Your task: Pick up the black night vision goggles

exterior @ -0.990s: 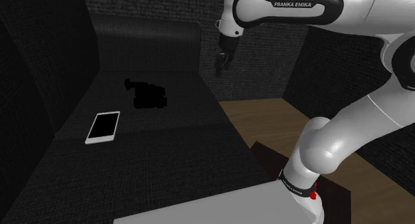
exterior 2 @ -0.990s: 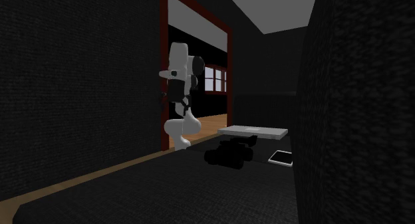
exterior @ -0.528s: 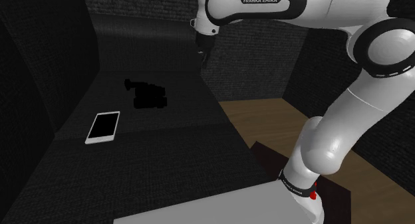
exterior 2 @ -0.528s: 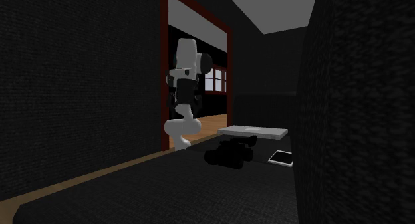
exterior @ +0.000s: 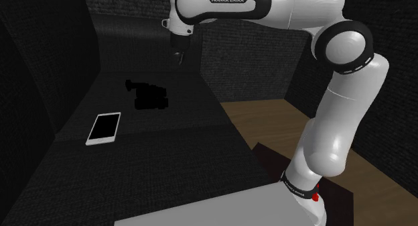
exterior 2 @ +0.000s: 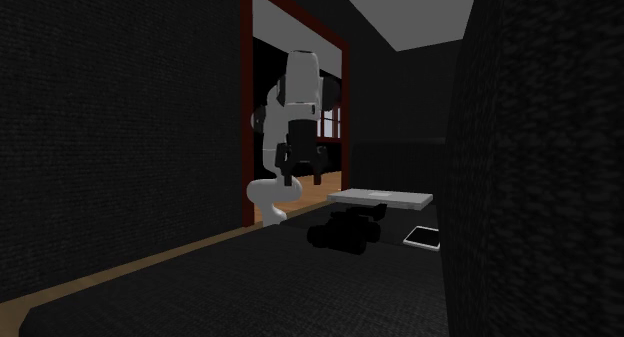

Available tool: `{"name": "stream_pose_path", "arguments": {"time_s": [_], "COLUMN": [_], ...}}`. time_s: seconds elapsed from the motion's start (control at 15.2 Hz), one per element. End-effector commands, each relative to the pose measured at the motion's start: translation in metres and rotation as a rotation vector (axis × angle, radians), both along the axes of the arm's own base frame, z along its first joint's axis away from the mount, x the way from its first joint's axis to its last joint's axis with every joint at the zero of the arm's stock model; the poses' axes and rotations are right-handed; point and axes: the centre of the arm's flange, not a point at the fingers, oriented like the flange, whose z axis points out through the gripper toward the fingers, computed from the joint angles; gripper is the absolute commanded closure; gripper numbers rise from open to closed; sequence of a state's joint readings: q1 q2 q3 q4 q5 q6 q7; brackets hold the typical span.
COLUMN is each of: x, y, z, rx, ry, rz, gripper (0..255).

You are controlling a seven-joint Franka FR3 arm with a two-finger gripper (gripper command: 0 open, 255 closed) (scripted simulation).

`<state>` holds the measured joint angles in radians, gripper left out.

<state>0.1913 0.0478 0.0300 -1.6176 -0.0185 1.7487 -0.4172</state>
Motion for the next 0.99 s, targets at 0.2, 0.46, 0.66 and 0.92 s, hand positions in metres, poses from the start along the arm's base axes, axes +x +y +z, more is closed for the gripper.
{"name": "stream_pose_path", "arguments": {"time_s": [0.2,0.46,0.66,0.92], "x": [0.039,0.064,0.069,0.069], "y": [0.049,0.093,0.103,0.103], "z": [-0.007,-0.012,-0.023,-0.044], "rx": [0.012,0.021,0.023,0.023], "ry": [0.007,0.012,0.014,0.014], "rz": [0.148,0.265,0.29,0.29], "gripper": [0,0,0,0]}}
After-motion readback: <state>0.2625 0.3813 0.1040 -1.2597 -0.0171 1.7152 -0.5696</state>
